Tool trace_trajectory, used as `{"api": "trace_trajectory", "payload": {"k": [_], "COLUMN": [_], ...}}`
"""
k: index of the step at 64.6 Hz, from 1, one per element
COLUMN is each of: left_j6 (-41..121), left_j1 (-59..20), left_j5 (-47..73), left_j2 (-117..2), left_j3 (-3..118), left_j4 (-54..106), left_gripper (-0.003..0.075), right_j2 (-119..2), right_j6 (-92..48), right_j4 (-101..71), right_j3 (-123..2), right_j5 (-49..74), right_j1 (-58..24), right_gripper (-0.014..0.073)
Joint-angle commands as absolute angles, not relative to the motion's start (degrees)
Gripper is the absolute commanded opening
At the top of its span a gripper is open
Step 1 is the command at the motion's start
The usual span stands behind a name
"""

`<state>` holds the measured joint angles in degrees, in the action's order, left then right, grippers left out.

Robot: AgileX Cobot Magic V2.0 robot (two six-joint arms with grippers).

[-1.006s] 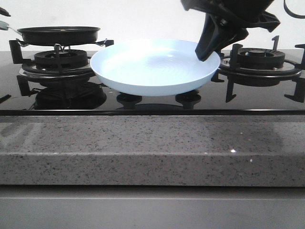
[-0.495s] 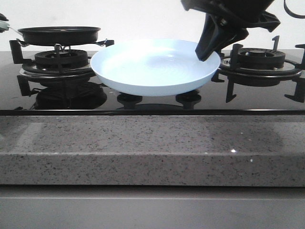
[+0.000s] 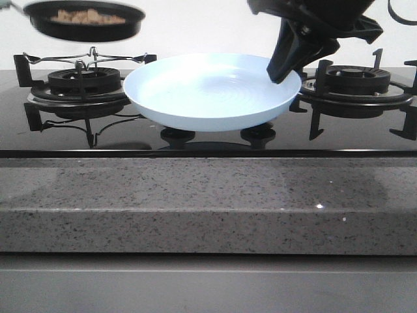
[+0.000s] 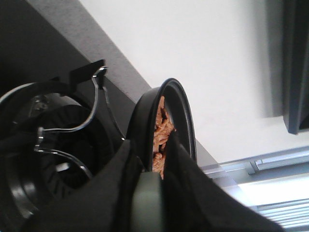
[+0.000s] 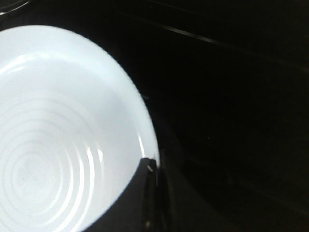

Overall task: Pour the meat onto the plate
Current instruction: 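Lift the black pan with the left gripper over the plate, then tilt the pan with the left gripper, tipping meat onto the plate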

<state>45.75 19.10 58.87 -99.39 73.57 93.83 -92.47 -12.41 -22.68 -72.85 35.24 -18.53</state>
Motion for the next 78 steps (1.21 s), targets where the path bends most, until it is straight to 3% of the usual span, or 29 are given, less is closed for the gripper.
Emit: {"api": "trace_trajectory", "payload": {"k": [1, 17, 39, 51, 78], "left_j6": [46.63, 49.9, 52.46, 57.61, 75.45], "left_j1": [18.01, 10.73, -4.0, -9.81, -15.17], "left_j5": [63.29, 61.15, 45.35, 43.05, 35.54], "left_j2": [-92.76, -84.6, -77.33, -75.21, -71.7], "left_j3": [75.38, 75.38, 75.38, 75.38, 75.38], "left_j4": [97.68, 89.54, 72.65, 71.08, 69.48], "left_gripper": [-0.002, -0.002, -0.002, -0.002, -0.002], "right_j2": [-89.78, -89.78, -89.78, -89.78, -89.78], "right_j6": [-13.14, -13.14, -13.14, -13.14, -13.14], "right_j4": [-22.81, -22.81, -22.81, -22.81, -22.81], "right_j3": [-74.04, -74.04, -74.04, -74.04, -74.04], "right_j5": [33.02, 33.02, 33.02, 33.02, 33.02], "right_j1": [-18.41, -18.41, -18.41, -18.41, -18.41], "right_gripper": [-0.0113, -0.0113, -0.0113, -0.0113, -0.0113]}}
